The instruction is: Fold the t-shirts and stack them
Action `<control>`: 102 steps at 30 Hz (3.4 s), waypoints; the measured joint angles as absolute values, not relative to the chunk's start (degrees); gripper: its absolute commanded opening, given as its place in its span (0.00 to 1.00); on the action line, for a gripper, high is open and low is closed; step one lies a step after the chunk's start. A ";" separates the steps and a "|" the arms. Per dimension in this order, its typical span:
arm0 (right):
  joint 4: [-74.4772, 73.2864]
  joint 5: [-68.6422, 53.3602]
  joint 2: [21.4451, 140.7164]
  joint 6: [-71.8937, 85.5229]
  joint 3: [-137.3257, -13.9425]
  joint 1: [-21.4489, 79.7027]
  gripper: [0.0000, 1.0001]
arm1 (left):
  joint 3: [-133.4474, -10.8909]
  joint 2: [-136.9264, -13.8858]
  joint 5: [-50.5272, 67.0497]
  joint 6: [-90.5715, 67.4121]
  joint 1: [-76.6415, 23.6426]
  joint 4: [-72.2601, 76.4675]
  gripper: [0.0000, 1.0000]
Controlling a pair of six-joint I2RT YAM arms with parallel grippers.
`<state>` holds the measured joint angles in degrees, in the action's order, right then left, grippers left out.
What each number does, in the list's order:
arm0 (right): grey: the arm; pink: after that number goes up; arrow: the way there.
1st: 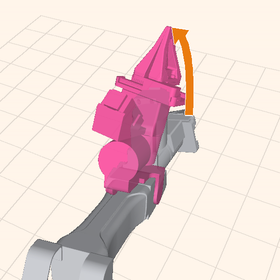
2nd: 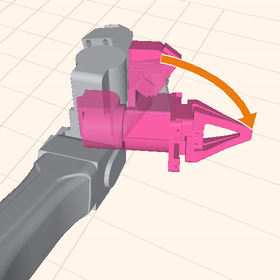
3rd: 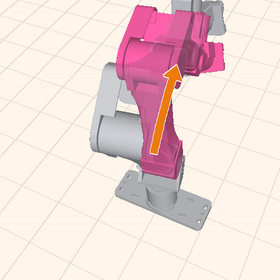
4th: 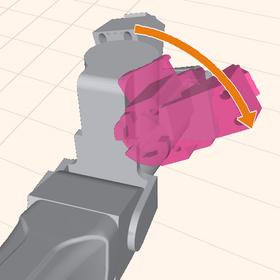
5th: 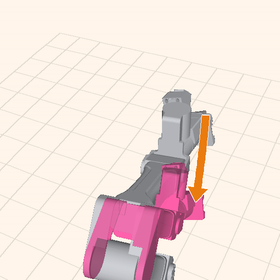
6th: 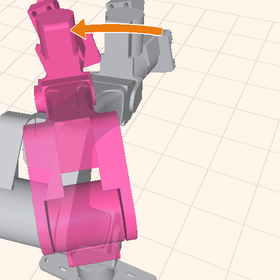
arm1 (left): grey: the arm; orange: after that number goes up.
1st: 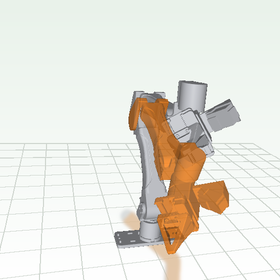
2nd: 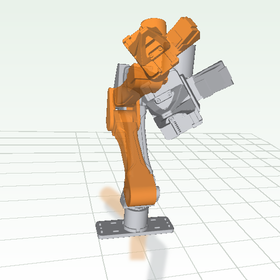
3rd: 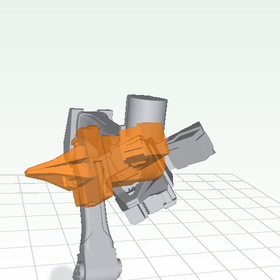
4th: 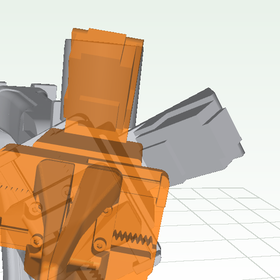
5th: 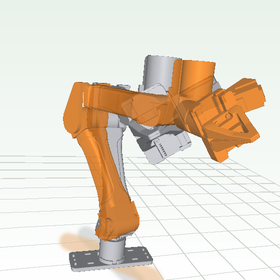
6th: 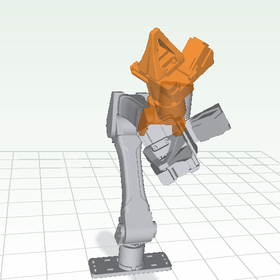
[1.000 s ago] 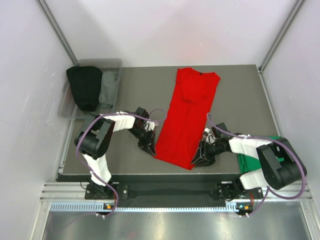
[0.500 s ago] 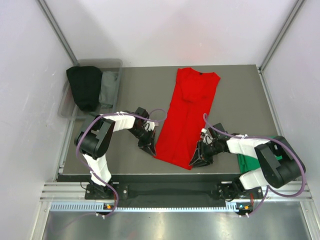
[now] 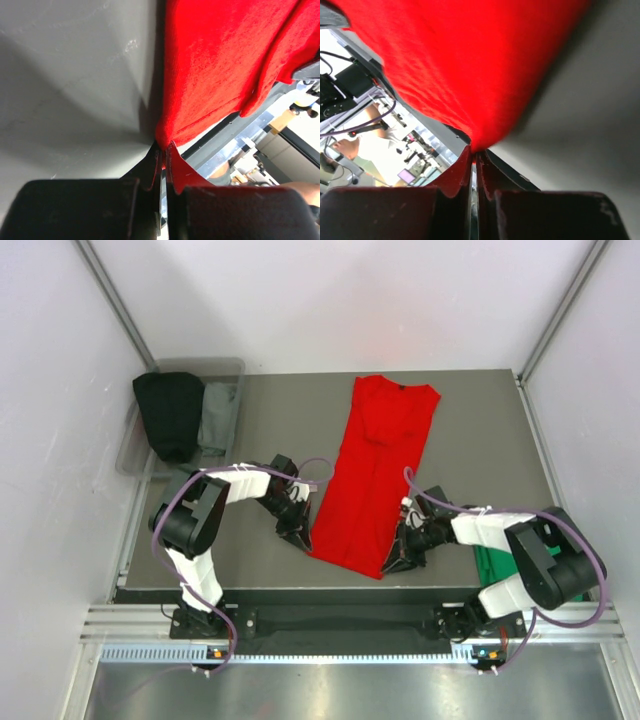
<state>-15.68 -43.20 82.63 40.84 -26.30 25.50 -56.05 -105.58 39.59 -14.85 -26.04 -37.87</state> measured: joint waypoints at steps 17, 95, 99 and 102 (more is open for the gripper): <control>-21.45 -43.62 63.75 28.53 -33.36 11.25 0.00 | -78.96 -103.55 35.48 -8.40 -26.35 -41.63 0.00; -7.35 -43.83 86.04 15.42 -56.03 -3.55 0.74 | -111.66 -122.48 18.81 -6.92 -23.29 -41.15 0.70; -12.91 -44.77 87.88 15.55 -51.00 -3.55 0.70 | -104.68 -120.05 27.44 -7.33 -21.45 -42.87 0.71; -15.27 -45.01 89.97 16.75 -47.22 -3.55 0.67 | -96.95 -120.38 31.68 -7.90 -20.49 -45.25 0.69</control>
